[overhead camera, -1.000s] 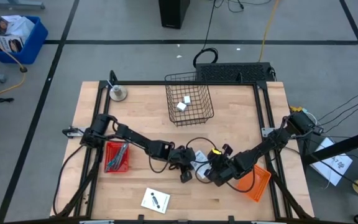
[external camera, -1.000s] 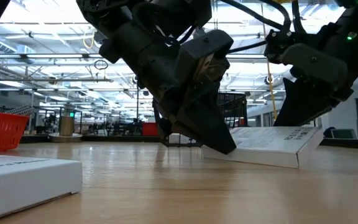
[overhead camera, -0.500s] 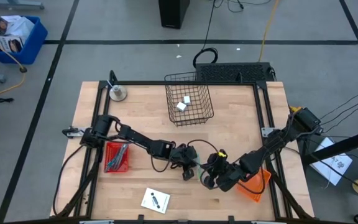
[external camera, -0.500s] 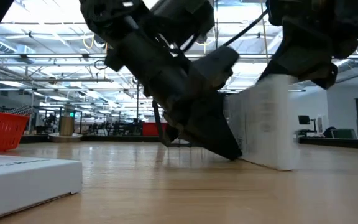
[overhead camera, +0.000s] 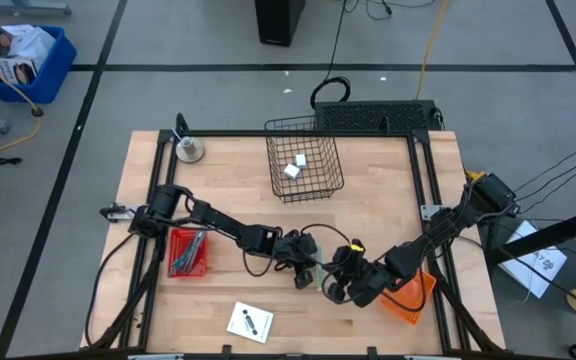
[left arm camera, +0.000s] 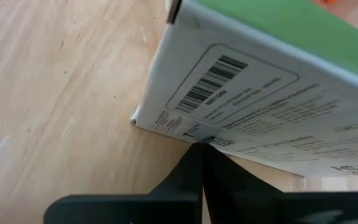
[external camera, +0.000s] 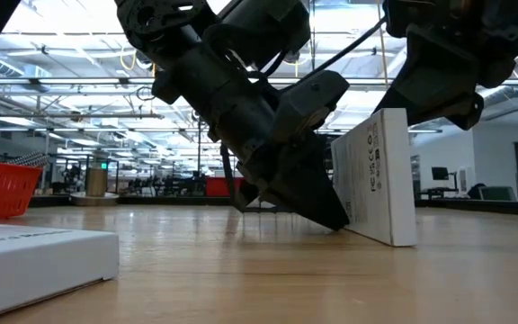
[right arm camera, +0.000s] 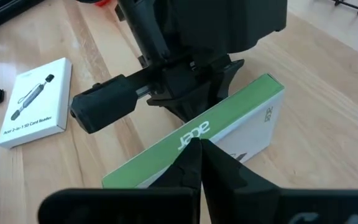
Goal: Pick and place items into bin
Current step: Put the right card reader box into the orange basket
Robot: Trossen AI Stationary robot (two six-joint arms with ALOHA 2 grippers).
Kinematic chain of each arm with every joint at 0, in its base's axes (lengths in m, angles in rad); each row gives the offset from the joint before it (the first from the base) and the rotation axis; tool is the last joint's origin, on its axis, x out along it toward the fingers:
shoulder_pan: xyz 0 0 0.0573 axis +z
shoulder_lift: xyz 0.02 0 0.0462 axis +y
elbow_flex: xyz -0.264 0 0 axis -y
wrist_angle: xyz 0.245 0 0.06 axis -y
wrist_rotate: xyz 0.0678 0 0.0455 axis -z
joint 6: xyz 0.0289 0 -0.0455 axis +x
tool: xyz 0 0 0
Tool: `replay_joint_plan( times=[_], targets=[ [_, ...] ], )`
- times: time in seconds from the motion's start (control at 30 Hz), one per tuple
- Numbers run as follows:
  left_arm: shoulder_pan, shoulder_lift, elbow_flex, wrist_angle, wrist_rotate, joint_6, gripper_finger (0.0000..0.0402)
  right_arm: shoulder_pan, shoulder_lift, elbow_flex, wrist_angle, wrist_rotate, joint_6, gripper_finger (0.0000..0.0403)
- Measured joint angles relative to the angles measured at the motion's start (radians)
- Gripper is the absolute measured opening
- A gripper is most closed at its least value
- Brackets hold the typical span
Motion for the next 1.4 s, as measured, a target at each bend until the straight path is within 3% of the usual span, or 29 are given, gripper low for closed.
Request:
replay_joint_plan(
  times=[0.3,0.6,0.97,1.4],
  targets=[
    [-0.001,-0.012,0.0,-0.019,0.009,0.003,0.0024,0.0,-0.002,-0.002,0.001,0.021,-0.022,0.0],
    [-0.002,-0.098,0.0,-0.148,0.005,0.046,0.0004,-0.001,-0.001,-0.004,0.027,0.022,-0.047,0.0],
    [-0.065,-0.279,-0.019,-0.313,-0.277,0.098,0.0007,0.0,0.0,-0.005,0.032,0.024,-0.064,0.0],
    [-0.159,-0.414,-0.033,-0.36,-0.431,0.134,0.0018,0.0,-0.003,-0.006,0.035,0.027,-0.071,0.0]
  ],
)
